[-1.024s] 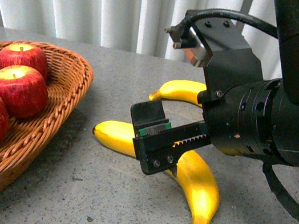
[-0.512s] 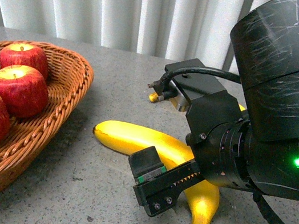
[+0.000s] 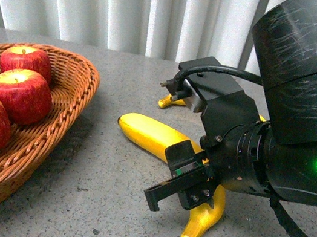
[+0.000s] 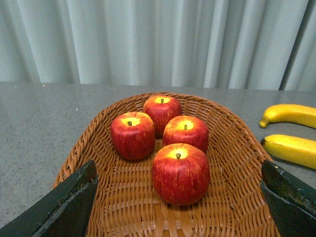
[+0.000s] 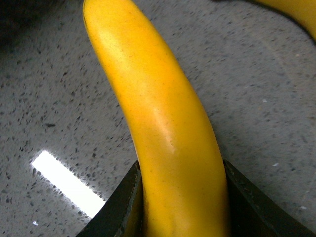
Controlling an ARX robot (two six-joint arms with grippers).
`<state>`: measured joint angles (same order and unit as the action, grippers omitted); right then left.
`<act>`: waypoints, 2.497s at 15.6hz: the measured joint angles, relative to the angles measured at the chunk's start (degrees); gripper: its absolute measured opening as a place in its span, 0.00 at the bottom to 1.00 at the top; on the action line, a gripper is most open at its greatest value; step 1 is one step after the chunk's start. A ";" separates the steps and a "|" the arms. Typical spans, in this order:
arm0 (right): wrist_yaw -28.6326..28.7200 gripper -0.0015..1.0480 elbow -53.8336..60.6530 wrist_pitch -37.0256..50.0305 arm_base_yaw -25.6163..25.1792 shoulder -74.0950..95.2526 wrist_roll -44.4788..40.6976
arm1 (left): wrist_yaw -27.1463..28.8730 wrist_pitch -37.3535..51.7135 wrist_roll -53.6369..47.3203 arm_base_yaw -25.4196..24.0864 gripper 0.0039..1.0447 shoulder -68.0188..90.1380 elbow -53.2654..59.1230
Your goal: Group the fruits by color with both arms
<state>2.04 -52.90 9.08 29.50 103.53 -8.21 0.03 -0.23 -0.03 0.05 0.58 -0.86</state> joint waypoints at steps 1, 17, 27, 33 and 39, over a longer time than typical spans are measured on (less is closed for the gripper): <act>1.33 0.37 0.00 0.48 -1.60 -0.90 1.22 | 0.00 0.02 0.00 0.00 0.94 0.00 0.00; 23.91 0.63 11.85 -4.72 -54.99 -26.62 -21.62 | -0.02 0.00 0.00 0.00 0.94 0.00 0.00; 18.69 0.94 -3.85 3.08 -22.56 -13.35 -2.23 | 0.00 0.02 0.00 0.00 0.94 0.00 0.00; 16.50 0.94 -9.55 2.73 -16.44 -5.68 -0.61 | 0.00 0.02 0.00 0.00 0.94 0.00 0.00; 13.38 0.94 -21.79 0.15 -10.91 9.03 -1.99 | 0.00 0.00 0.00 0.00 0.94 0.00 0.00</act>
<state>15.42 -74.70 9.23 18.59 112.55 -10.20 0.03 -0.23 -0.03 0.05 0.58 -0.86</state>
